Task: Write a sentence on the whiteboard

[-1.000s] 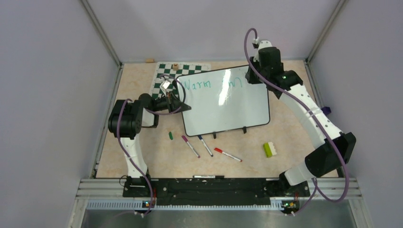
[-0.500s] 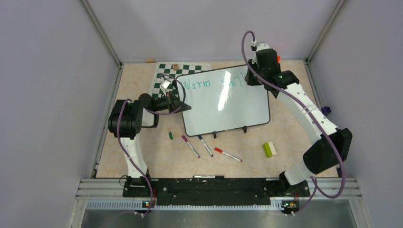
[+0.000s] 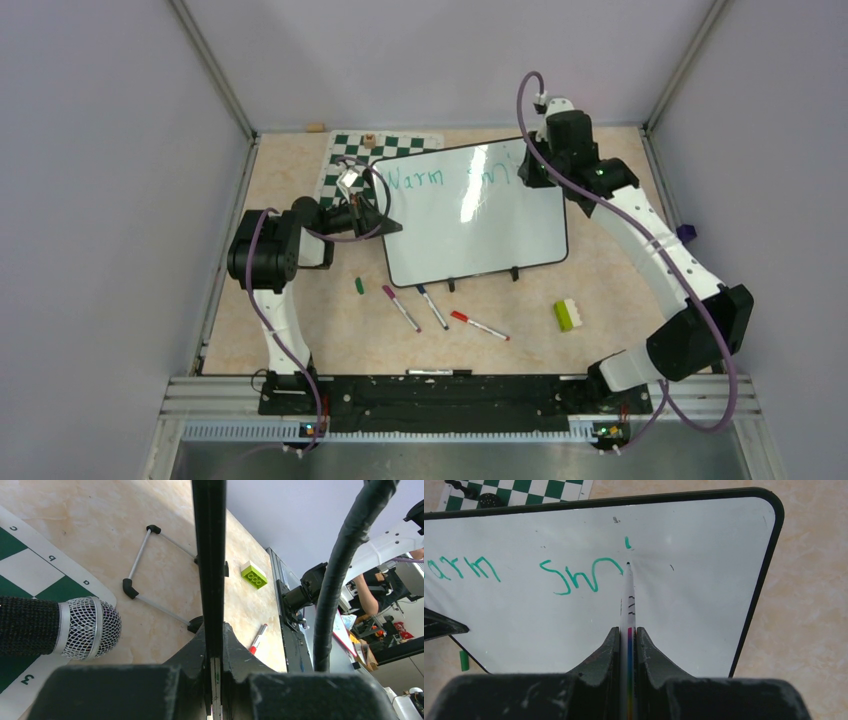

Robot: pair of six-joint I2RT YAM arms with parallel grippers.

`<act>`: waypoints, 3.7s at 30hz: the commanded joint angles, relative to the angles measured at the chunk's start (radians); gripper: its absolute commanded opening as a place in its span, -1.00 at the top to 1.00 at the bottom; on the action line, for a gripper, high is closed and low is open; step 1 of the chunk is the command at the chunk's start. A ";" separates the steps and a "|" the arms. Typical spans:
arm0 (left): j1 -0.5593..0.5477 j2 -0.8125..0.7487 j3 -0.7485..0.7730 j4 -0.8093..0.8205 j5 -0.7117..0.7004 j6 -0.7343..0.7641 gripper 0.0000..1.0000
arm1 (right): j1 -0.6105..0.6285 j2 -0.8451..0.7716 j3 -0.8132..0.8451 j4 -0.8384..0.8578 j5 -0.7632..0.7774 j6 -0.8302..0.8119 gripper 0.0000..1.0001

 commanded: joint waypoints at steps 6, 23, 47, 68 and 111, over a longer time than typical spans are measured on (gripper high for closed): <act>0.025 -0.011 0.017 0.100 -0.043 0.029 1.00 | -0.008 0.017 -0.053 0.050 0.019 0.007 1.00; 0.025 -0.010 0.014 0.100 -0.042 0.029 1.00 | -0.012 -0.091 -0.105 0.053 0.009 0.022 1.00; 0.024 -0.008 0.017 0.100 -0.040 0.029 1.00 | -0.062 0.003 -0.047 0.055 0.000 0.019 1.00; 0.024 -0.010 0.015 0.100 -0.041 0.031 1.00 | -0.062 -0.092 -0.066 0.027 -0.019 0.021 1.00; 0.023 -0.007 0.021 0.100 -0.038 0.029 1.00 | -0.144 0.009 -0.022 0.081 -0.099 0.030 1.00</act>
